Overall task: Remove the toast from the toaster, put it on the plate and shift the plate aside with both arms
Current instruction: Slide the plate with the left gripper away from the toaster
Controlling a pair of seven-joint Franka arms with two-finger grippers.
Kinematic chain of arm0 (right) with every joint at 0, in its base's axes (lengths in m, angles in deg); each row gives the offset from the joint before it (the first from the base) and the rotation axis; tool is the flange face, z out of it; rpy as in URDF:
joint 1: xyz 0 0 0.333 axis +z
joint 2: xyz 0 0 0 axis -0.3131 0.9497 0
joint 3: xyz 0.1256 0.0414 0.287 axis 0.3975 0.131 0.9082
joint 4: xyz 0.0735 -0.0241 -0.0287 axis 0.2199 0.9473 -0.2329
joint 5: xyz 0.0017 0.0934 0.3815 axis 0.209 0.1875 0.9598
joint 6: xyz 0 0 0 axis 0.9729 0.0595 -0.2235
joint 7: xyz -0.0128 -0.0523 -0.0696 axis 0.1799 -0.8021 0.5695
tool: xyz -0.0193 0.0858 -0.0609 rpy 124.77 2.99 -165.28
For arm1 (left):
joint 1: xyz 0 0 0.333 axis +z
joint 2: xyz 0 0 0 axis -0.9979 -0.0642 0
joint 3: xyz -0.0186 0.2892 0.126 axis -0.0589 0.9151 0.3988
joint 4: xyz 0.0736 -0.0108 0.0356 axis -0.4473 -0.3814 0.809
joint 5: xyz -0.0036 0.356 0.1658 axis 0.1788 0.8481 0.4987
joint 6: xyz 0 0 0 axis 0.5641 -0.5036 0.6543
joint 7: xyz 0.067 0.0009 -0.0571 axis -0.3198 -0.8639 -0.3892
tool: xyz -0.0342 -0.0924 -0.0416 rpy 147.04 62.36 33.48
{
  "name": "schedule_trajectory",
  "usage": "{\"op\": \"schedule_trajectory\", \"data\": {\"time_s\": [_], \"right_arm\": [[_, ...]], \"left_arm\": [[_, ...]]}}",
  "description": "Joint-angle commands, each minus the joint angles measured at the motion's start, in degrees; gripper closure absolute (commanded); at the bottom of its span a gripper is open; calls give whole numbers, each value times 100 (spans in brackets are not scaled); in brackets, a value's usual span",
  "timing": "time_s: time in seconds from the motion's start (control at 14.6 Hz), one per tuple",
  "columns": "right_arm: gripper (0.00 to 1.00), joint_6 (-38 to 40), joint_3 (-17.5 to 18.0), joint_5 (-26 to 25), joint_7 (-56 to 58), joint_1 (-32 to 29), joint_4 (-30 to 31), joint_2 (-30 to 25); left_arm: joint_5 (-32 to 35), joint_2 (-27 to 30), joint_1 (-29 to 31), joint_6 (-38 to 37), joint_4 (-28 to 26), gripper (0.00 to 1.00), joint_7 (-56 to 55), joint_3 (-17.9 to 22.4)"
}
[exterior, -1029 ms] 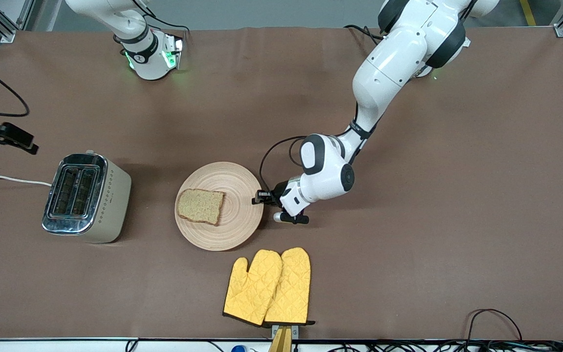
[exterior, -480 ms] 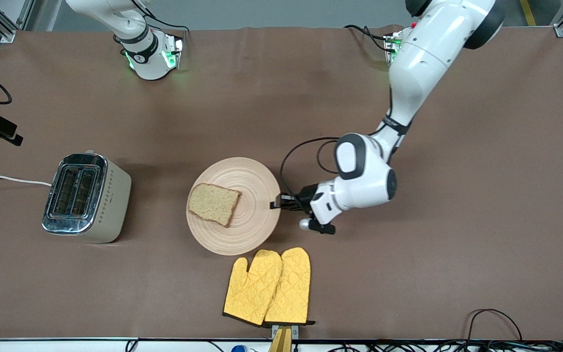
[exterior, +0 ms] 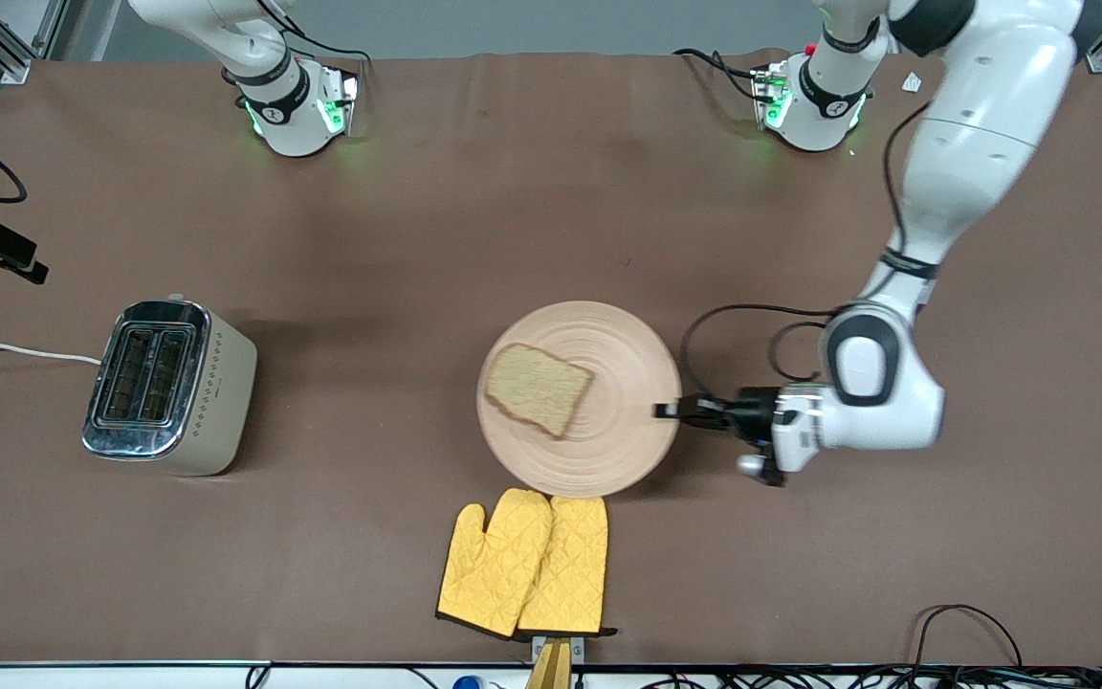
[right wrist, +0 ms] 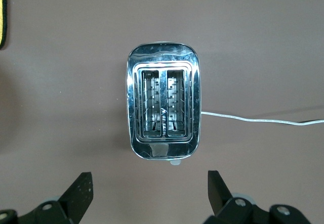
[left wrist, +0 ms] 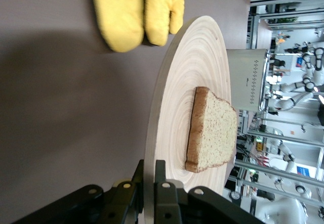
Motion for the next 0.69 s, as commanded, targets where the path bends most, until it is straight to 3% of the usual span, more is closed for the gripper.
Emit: {"op": "schedule_trajectory", "data": {"time_s": [0.0,0.14,0.34,0.62], "right_arm": [[0,68,61,-97,48,-17,-42,-35],[0,77,244,-88,48,-201,-42,-35],[0,77,1060,-88,56,-947,-77,-35],[0,182,1256,-97,65,-1186,-86,-43]], "left_arm": [[730,155,916,-614,-197,99,331,-163],[892,93,1471,-921,-188,99,743,-154],[1303,-188,2218,-1019,-144,99,1367,-128],[1436,-451,2746,-1010,-48,99,1607,-102]]}}
